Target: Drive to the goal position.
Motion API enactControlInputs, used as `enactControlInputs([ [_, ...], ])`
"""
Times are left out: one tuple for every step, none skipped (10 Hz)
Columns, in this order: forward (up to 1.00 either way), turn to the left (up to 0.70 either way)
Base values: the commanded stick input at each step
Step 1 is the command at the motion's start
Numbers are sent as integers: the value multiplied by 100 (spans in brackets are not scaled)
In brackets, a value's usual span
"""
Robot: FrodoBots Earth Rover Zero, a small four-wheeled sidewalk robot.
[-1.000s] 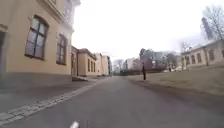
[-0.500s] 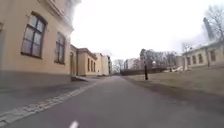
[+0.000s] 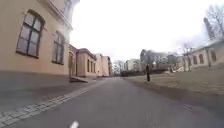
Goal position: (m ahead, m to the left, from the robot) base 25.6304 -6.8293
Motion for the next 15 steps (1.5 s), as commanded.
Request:
enactControlInputs([
  [70, 0],
  [70, 0],
  [70, 0],
  [70, 0],
  [70, 0],
  [70, 0],
  [70, 0],
  [70, 0],
  [70, 0],
  [70, 0],
  [70, 0],
  [70, 0],
  [70, 0],
  [70, 0],
  [70, 0],
])
